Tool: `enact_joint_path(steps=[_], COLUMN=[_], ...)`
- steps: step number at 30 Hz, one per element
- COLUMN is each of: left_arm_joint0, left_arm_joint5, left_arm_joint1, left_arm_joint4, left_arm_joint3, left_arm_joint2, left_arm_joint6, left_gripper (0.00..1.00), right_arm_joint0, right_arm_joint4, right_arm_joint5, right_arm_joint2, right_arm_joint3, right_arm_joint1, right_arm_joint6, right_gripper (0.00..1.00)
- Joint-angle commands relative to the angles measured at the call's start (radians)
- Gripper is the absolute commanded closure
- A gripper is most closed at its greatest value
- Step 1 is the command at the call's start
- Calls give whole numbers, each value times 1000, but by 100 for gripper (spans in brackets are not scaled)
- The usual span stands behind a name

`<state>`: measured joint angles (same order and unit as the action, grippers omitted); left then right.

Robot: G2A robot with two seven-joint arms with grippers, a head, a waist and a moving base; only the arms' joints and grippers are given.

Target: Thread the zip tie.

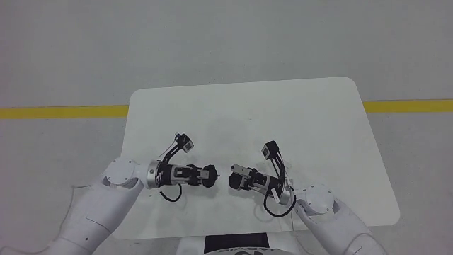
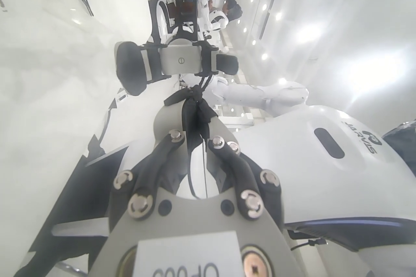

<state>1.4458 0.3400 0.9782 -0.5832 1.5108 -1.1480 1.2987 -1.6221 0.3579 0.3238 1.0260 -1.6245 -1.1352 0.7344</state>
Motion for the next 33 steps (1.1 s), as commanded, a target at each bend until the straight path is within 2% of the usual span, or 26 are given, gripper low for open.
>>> enact_joint_path(steps=[1,5,11,13,21,24,33], left_arm_joint0=[9,29,50,57,58,58,75], left_arm_joint5=[0,0,0,0,0,0,0], left_arm_joint1=[3,15,45,55,56,56,62], left_arm_joint4=[29,85,85,117,127,132,-35], left_arm_joint3=[29,79,94,104,108,100,81], left_arm_joint2=[-24,-71,-122,-132,-133,-136,-198], left_arm_joint6=[12,40,91,91,91,41,91], left_gripper=[100,100,100,100,100,100,100], right_arm_joint0=[0,0,0,0,0,0,0], right_arm_joint4=[0,0,0,0,0,0,0], right_arm_joint5=[0,0,0,0,0,0,0], right_arm_joint2=[0,0,0,0,0,0,0], right_arm_joint3=[0,0,0,0,0,0,0], right_arm_joint1=[0,0,0,0,0,0,0], right_arm_joint6=[0,0,0,0,0,0,0], right_gripper=[0,0,0,0,0,0,0])
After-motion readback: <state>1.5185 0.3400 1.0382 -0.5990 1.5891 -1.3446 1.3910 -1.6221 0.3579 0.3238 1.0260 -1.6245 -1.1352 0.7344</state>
